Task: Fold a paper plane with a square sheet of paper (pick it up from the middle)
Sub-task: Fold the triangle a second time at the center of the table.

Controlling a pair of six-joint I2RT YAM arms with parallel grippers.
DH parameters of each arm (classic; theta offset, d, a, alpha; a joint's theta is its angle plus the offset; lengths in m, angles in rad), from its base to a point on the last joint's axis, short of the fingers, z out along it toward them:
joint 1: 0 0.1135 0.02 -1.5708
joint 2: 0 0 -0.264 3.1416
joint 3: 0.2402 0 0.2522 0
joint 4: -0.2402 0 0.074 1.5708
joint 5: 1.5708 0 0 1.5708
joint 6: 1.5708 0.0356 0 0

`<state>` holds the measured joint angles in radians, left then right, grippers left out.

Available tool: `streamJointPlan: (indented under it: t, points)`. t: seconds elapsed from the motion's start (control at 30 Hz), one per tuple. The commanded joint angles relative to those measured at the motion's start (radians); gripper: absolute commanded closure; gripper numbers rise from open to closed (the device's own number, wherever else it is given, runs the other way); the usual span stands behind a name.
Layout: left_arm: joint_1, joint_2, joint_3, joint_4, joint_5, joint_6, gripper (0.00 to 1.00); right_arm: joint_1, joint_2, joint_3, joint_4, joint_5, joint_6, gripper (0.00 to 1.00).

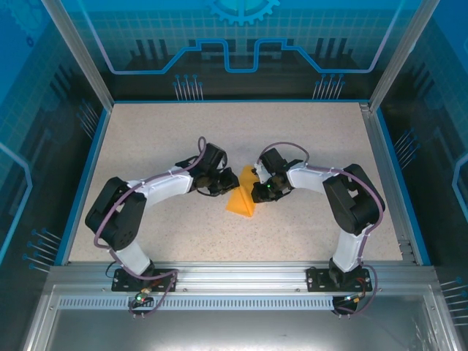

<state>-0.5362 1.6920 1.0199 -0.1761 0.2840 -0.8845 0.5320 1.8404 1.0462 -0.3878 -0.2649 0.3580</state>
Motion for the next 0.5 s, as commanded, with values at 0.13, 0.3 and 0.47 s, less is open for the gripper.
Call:
streamJointPlan:
  t: [0.13,0.3,0.47]
  points:
    - [0.009,0.136,0.005,0.240,0.163,-0.137,0.94,0.010,0.055,0.005,-0.028,0.043,-0.004,0.89]
    - [0.009,0.178,0.013,0.273,0.185,-0.143,0.94,0.010,0.057,0.006,-0.030,0.045,-0.005,0.89]
    - [0.009,0.200,0.007,0.257,0.179,-0.123,0.94,0.009,0.059,0.007,-0.036,0.046,-0.010,0.89]
